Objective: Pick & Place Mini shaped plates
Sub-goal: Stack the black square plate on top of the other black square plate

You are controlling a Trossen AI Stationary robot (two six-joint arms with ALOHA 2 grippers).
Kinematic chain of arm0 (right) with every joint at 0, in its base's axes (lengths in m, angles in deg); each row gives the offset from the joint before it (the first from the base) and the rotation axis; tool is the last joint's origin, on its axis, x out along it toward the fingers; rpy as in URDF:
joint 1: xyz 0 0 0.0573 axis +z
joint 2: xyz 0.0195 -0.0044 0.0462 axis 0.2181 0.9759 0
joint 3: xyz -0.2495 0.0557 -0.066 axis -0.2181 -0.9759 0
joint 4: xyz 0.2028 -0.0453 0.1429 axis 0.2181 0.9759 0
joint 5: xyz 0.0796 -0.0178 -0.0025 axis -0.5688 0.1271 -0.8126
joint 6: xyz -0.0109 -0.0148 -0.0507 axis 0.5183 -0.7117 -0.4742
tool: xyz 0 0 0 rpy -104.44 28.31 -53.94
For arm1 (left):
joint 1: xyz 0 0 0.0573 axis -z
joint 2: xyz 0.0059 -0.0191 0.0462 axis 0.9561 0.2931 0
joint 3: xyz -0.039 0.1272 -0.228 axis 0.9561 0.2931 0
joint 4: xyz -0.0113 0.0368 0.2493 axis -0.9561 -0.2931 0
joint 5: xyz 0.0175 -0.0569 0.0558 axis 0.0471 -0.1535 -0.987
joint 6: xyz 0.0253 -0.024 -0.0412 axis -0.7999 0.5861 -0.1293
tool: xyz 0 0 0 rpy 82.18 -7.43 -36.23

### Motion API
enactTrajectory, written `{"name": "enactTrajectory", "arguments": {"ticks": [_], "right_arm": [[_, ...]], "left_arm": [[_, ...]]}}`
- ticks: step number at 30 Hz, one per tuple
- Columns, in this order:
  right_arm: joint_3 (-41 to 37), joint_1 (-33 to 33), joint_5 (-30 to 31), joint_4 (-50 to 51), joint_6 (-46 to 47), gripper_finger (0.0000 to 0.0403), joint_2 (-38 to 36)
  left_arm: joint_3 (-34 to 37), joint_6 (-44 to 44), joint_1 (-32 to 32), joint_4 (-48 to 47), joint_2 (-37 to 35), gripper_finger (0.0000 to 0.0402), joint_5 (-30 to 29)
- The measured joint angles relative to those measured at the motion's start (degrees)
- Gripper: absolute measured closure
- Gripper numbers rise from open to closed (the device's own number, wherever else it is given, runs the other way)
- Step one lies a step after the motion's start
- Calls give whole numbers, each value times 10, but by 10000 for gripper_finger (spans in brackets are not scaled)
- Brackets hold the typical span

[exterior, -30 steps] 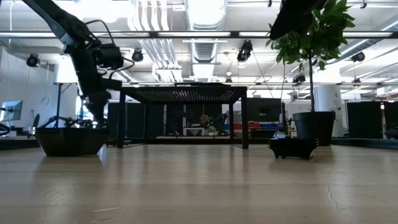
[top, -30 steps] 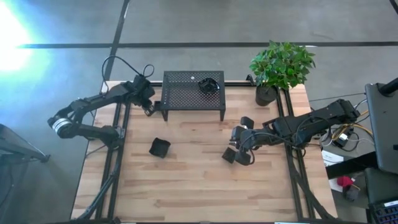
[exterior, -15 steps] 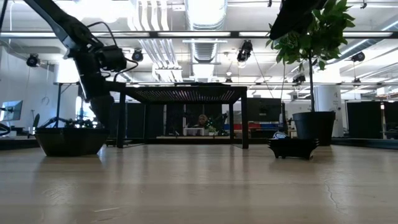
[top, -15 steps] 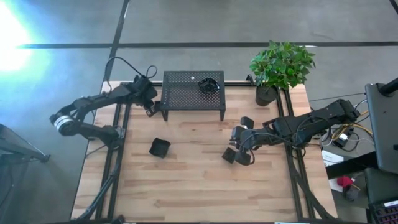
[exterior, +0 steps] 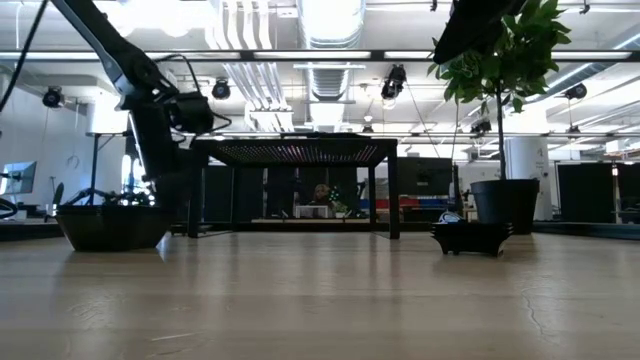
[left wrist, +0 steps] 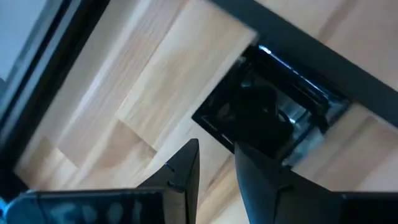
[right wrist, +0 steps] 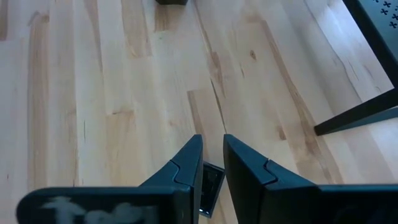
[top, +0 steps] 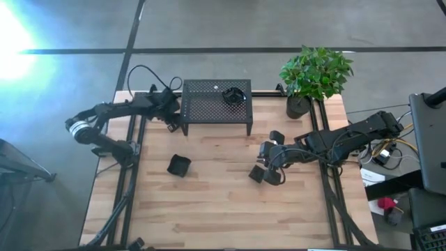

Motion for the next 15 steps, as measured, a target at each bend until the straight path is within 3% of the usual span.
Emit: {"name": "enactTrajectory", "arguments": {"ticks": [9, 15], "right_arm": [[0, 0, 0, 0, 1, 346, 0], [0, 0, 0, 0, 0, 346, 0]], "left_arm": [[-2, 73, -16, 30, 48, 305, -2], [-2, 78, -17, 30, 34, 305, -2]]}}
